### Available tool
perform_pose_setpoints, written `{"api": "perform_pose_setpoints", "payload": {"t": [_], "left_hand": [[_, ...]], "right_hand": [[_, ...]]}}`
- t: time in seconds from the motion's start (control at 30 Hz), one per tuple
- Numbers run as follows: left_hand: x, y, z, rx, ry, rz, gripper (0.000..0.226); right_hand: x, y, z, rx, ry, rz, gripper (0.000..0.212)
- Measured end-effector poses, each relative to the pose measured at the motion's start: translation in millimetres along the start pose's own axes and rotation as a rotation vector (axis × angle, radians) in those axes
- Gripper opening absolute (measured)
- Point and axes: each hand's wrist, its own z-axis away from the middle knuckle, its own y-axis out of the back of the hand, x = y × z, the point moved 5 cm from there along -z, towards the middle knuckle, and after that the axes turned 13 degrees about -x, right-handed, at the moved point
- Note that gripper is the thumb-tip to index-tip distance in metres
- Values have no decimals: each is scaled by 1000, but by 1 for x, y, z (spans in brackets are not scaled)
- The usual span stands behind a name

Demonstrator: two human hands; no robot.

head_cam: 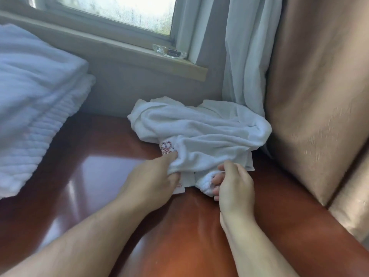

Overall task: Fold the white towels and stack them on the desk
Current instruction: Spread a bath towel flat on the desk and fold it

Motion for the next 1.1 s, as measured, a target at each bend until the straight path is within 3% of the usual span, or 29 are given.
{"api": "perform_pose_setpoints", "payload": {"t": [0.13,0.2,0.23,0.33,0.4,0.5,0.57,0.63,0.7,0.77,0.8,0.9,0.97,1.03,1.1], "left_hand": [[9,21,4,135,-236,591,27],[16,28,6,123,-342,944,30],[20,31,9,132,-363,1010,32],[27,38,16,156,-320,971,42],[27,36,18,71,-246,943,34],[31,18,24,-419,-13,1074,32],[37,13,31,-638,-23,1084,27],[40,17,29,-555,-137,1013,19],[35,25,19,-220,-200,916,16],[22,33,12,37,-140,1132,16],[16,34,7,73,-102,1265,25],[4,30,-1,-6,-43,1302,67],[2,24,0,-75,-25,1230,64],[7,20,2,-153,-41,1157,53],[14,19,4,-263,-83,866,53]], "right_hand": [[2,1,-2,22,-20,-111,37],[2,2,-4,29,-56,-221,48],[1,3,-5,24,-68,-294,53],[-2,3,-6,-70,-65,-514,72],[-7,2,-7,-213,-38,-578,81],[-12,4,-6,-293,-24,-539,60],[-13,7,-7,-283,-14,-419,34],[-19,10,-7,-265,37,-309,31],[-28,11,-3,-279,95,-341,39],[-37,7,4,-428,97,-444,39],[-41,1,10,-545,84,-449,35],[-35,-23,30,-949,-113,-362,31],[-35,-34,46,-1169,-193,-290,22],[-36,-33,44,-1165,-97,-160,40],[-41,-25,32,-849,100,-5,52]]}}
